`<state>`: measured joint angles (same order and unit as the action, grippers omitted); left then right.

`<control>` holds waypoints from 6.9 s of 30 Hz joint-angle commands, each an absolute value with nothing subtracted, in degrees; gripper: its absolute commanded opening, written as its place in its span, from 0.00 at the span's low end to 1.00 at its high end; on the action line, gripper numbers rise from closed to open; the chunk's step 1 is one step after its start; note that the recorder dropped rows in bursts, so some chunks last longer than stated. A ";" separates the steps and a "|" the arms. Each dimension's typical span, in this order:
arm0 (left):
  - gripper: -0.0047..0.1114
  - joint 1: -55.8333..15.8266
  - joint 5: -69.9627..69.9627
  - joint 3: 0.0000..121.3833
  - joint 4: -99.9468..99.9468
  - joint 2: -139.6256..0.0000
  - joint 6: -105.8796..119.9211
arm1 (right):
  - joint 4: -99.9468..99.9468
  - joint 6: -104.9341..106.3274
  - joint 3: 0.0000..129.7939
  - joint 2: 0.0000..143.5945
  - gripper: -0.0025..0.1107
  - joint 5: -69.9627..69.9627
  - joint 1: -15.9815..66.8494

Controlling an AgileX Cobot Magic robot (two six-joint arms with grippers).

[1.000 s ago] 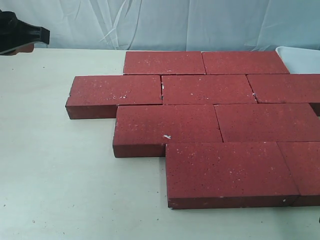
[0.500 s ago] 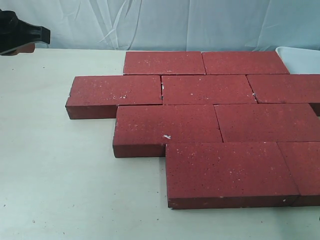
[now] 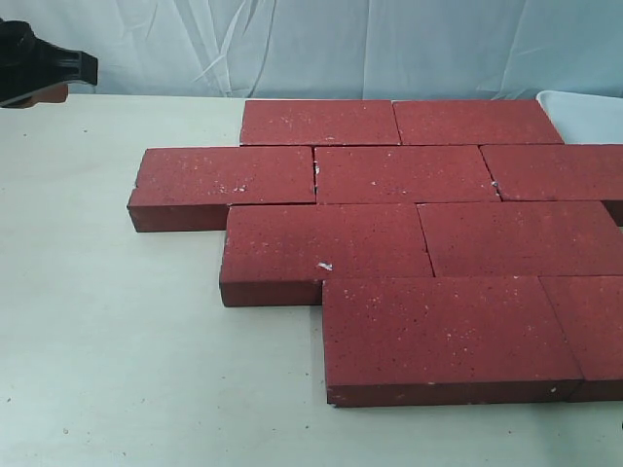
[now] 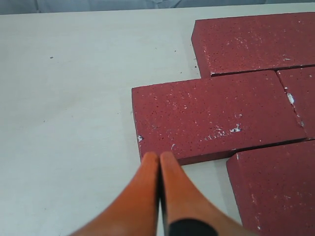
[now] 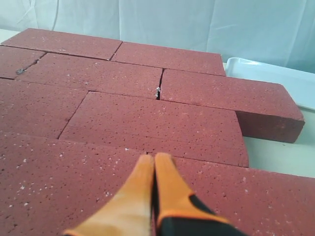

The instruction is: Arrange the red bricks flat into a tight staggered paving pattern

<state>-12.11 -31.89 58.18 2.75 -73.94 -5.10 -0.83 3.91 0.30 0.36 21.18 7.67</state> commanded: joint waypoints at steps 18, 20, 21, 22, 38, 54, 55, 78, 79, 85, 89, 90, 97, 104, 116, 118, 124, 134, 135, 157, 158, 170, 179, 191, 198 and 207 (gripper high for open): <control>0.04 -12.63 -30.99 57.99 3.17 -73.44 -5.33 | 2.25 3.94 0.00 0.00 0.01 20.30 -2.17; 0.04 -12.63 -30.99 57.99 3.17 -73.44 -5.33 | 2.25 3.94 0.00 0.00 0.01 20.30 -2.34; 0.04 -12.63 -30.99 57.99 3.17 -73.44 -5.33 | 2.25 3.94 0.00 0.00 0.01 20.30 -2.34; 0.04 -12.63 -30.99 57.99 3.17 -73.44 -5.33 | 2.25 3.94 0.00 0.00 0.01 20.30 -2.34; 0.04 -12.63 -34.68 49.78 2.32 -58.17 -5.33 | 2.25 3.94 0.00 0.00 0.01 20.30 -2.34; 0.04 -12.63 -34.82 41.83 1.28 -36.57 -5.33 | 2.25 3.94 0.00 0.00 0.01 20.30 -2.34; 0.04 -12.63 -34.82 41.83 1.28 -36.23 -5.33 | 2.25 3.94 0.00 0.00 0.01 20.30 -2.34; 0.04 -11.34 -34.82 38.99 0.00 -29.62 -5.33 | 2.06 3.94 0.00 0.00 0.01 20.30 -2.31; 0.04 -10.72 -34.82 38.00 0.00 -28.55 -5.33 | 2.06 3.94 0.00 0.00 0.01 20.30 -2.31; 0.04 -8.42 -34.71 31.18 -0.69 -21.65 -5.33 | 2.06 3.94 0.00 0.00 0.01 20.30 -2.31; 0.04 -8.42 -34.51 26.14 -1.51 -16.05 -5.33 | 2.06 3.94 0.00 0.00 0.01 20.30 -2.31; 0.04 -8.42 -34.51 24.80 -1.58 -14.81 -5.33 | 2.06 3.94 0.00 0.00 0.01 20.30 -2.31; 0.04 -7.81 -28.03 15.20 -2.26 -4.56 -5.33 | 2.11 3.94 0.00 0.00 0.01 20.40 -2.31; 0.04 -7.55 -20.87 7.50 -5.04 0.00 -5.23 | 2.11 3.94 0.00 0.00 0.01 20.40 -2.31; 0.04 -7.10 -18.09 0.00 -6.19 0.00 -5.23 | 2.11 3.94 0.00 0.00 0.01 20.40 -2.31; 0.04 -6.32 -18.04 0.00 -7.37 0.00 -5.11 | 2.11 3.94 0.00 0.00 0.01 20.40 -2.31; 0.04 -3.74 -18.04 0.00 -9.82 0.00 -5.03 | 2.11 3.94 0.00 0.00 0.01 20.40 -2.31; 0.04 1.89 -17.95 0.00 -10.05 0.00 -5.03 | 2.11 3.94 0.00 0.00 0.01 20.40 -2.31; 0.04 2.14 -17.95 0.00 -10.05 0.00 -5.03 | 2.11 3.94 0.00 0.00 0.01 20.40 -2.31; 0.04 2.16 -17.55 0.00 2.30 0.00 0.65 | 2.11 3.94 0.00 0.00 0.01 20.40 -2.31; 0.04 2.16 -17.55 0.00 2.30 0.00 0.65 | 2.11 3.94 0.00 0.00 0.01 20.40 -2.31; 0.04 2.16 -17.55 0.00 0.89 0.00 0.67 | 2.11 3.94 0.00 0.00 0.01 20.40 -2.31; 0.04 2.16 -17.55 0.00 0.89 0.00 0.67 | 2.11 3.94 0.00 0.00 0.01 20.40 -2.31; 0.04 2.16 -17.55 0.00 0.89 0.00 0.67 | 2.11 3.94 0.00 0.00 0.01 20.40 -2.31; 0.04 2.16 -17.55 0.00 0.89 0.00 0.67 | 2.00 3.94 0.00 0.00 0.01 20.38 -2.31; 0.04 2.16 -17.55 0.00 0.89 0.00 0.67 | 2.00 3.94 0.00 0.00 0.01 20.38 -2.31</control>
<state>1.96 -18.28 0.26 1.25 -0.36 0.66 2.09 3.91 0.17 0.36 21.18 -2.06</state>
